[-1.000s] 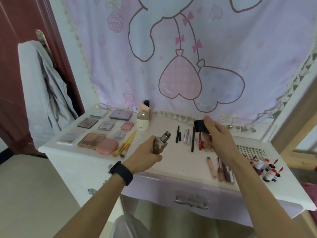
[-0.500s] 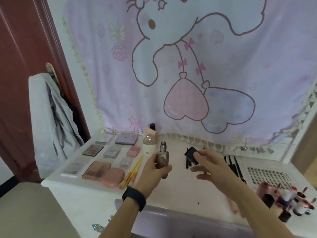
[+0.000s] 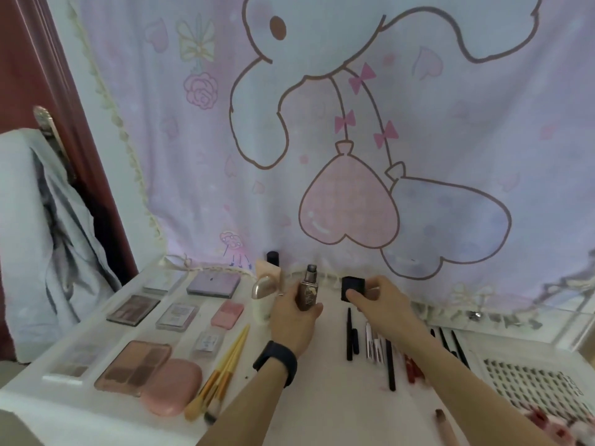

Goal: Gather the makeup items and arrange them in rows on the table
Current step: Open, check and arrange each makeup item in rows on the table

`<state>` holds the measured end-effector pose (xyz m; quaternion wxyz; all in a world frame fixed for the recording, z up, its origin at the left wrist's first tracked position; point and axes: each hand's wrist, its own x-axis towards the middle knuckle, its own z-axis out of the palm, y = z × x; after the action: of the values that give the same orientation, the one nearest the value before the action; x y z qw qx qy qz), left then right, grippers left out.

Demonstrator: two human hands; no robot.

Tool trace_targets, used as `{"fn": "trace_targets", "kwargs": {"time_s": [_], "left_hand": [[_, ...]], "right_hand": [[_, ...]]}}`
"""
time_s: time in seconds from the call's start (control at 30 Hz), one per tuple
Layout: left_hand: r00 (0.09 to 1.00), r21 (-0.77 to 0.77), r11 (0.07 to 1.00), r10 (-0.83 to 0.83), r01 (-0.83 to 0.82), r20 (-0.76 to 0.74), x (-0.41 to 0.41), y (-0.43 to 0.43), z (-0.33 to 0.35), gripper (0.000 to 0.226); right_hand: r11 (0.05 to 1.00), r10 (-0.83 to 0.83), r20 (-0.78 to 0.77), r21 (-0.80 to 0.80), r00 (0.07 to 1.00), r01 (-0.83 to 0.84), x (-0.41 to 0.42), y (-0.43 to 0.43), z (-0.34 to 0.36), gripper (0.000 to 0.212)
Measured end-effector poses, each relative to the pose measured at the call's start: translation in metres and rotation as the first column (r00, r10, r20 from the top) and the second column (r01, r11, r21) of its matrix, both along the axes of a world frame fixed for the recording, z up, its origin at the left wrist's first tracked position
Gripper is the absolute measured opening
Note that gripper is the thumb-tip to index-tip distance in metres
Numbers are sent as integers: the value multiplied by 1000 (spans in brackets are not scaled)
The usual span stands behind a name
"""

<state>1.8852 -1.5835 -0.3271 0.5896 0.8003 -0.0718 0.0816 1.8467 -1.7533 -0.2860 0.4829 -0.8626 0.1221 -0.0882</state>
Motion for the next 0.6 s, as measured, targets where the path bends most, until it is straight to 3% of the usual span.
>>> {"fn": "trace_targets", "kwargs": {"time_s": [0.2, 0.6], "left_hand": [[995, -32, 995, 94, -95, -32, 24, -30, -13, 46], [992, 67, 991, 116, -119, 56, 59, -31, -28, 42]], "right_hand": [[959, 46, -19, -279, 999, -50, 41, -10, -16, 29], [820, 31, -112, -566, 993, -89, 77, -5, -30, 23]]}}
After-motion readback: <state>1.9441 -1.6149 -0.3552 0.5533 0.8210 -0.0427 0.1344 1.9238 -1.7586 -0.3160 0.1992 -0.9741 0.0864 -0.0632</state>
